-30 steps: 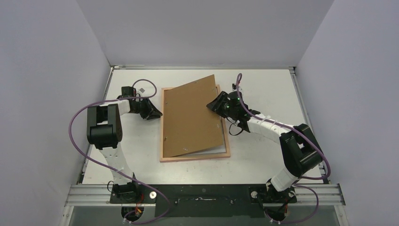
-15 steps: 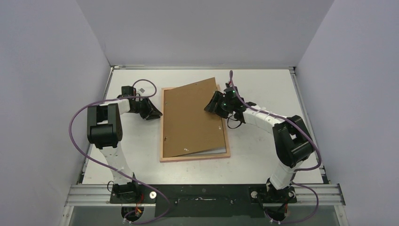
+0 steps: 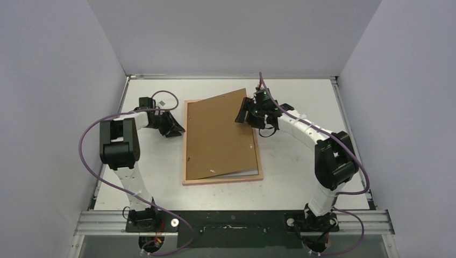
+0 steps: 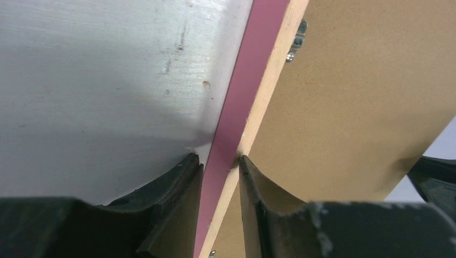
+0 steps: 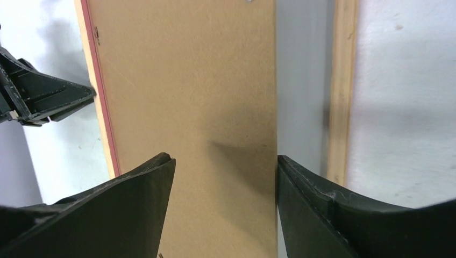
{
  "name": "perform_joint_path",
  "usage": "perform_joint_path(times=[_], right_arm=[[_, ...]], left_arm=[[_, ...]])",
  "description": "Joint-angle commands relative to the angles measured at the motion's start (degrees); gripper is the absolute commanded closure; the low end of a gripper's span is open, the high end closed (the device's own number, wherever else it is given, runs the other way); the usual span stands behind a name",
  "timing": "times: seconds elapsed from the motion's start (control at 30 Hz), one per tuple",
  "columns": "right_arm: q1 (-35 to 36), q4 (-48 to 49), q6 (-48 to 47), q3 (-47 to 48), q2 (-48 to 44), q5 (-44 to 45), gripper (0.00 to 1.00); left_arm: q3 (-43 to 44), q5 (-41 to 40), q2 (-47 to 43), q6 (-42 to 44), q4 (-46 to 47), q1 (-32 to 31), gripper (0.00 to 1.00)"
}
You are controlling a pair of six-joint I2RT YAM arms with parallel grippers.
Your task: Put the photo into the frame
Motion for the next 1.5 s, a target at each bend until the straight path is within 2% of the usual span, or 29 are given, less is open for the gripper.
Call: perform_joint_path(times=[0.0, 0.1, 0.23, 0.67, 0.9, 1.13, 1.27, 1.47], right_arm=[[-0.50, -11.47, -6.63, 7.23, -0.65, 6.94, 0.33], [-0.47, -13.89, -8.74, 7.74, -2.50, 10.32, 0.30], [-0.69, -14.22, -10.95, 6.58, -3.89, 12.58, 0.22], [-0.99, -13.09, -13.73, 0.02, -0.51, 13.22, 0.20], [-0.07, -13.54, -14.64, 0.10, 2.65, 11.53, 0.22], [1.74, -14.71, -16.03, 0.77, 4.95, 12.60, 0.27], [2.71, -15.67, -16.32, 1.20, 6.32, 15.31, 0.33], [4.00, -16.65, -17.01, 1.08, 6.89, 17.64, 0.44]], left_arm=[[3.22, -4.01, -1.80, 2.72, -4.68, 0.26, 0.68], [4.23, -5.62, -2.79, 3.60, -6.52, 0.30, 0.59], [5.04, -6.58, -3.46, 4.58, -7.98, 0.28, 0.50], [3.09, -8.38, -3.83, 5.91, -8.92, -1.60, 0.42], [4.01, -14.08, -2.80, 7.47, -11.49, -4.57, 0.42], [5.89, -23.22, -1.85, 9.34, -16.18, -8.81, 0.51], [5.30, -23.10, -1.33, 8.23, -16.43, -9.58, 0.57], [4.38, -23.04, -1.06, 7.62, -16.05, -10.24, 0.60]])
